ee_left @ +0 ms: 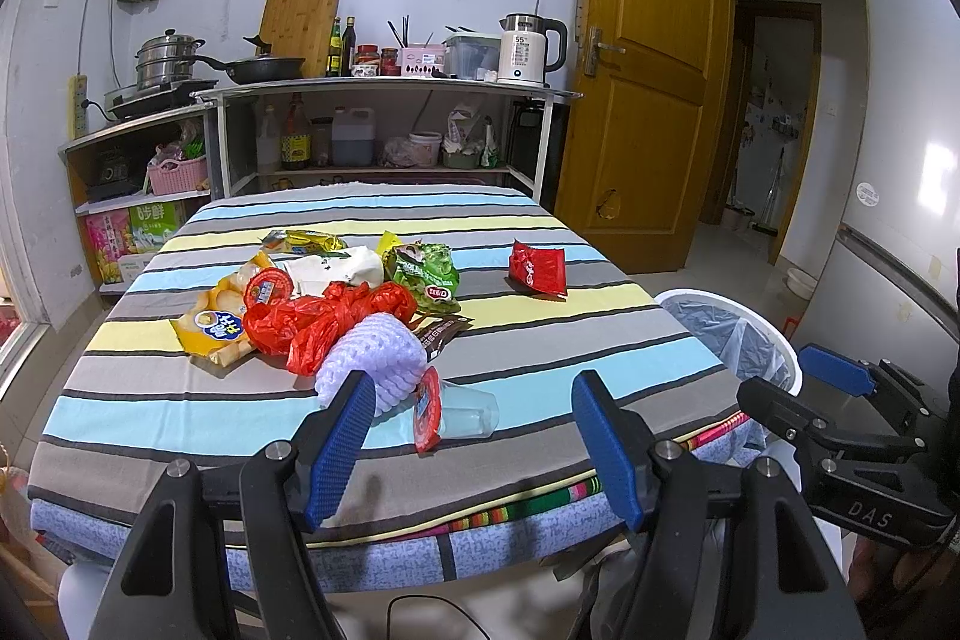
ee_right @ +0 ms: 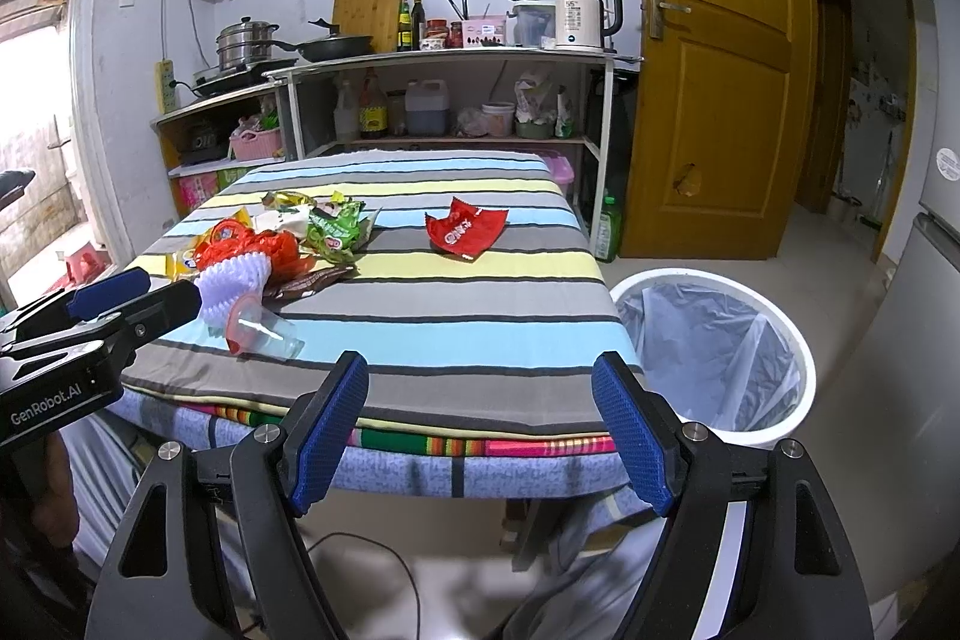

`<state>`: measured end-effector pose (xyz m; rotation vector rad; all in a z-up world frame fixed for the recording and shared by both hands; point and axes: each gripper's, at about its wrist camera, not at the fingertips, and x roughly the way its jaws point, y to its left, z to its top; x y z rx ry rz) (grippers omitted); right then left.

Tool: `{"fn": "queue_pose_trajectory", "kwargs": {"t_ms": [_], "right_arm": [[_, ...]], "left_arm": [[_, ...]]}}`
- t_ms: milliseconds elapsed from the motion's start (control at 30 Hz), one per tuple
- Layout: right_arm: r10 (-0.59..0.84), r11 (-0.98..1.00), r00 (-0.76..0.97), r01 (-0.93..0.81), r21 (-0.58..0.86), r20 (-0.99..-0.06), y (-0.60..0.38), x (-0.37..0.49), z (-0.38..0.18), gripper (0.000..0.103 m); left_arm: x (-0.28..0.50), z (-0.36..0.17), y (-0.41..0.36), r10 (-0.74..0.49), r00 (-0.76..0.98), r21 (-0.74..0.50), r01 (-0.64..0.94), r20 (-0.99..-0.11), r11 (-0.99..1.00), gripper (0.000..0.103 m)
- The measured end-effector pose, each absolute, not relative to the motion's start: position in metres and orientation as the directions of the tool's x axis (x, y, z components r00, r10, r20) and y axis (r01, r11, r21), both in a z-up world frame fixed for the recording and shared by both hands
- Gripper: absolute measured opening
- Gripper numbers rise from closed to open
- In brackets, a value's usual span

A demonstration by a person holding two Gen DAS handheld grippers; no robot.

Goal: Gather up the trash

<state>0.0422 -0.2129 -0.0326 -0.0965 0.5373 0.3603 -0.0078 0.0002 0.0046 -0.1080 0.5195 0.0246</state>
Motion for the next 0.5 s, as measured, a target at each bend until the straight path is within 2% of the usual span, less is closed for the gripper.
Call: {"fn": "queue_pose_trajectory", "kwargs": {"t_ms": [500], "right_arm": [[0.31, 0.933, 0.797, -0.36, 0.003, -0.518, -0.213, 0.0429, -0.0327, 0.077]], "left_arm": [[-0.0084, 0.0047, 0.0011, -0.004, 0.867, -0.099, -0.053, -0.499, 0.994, 0.068]]}}
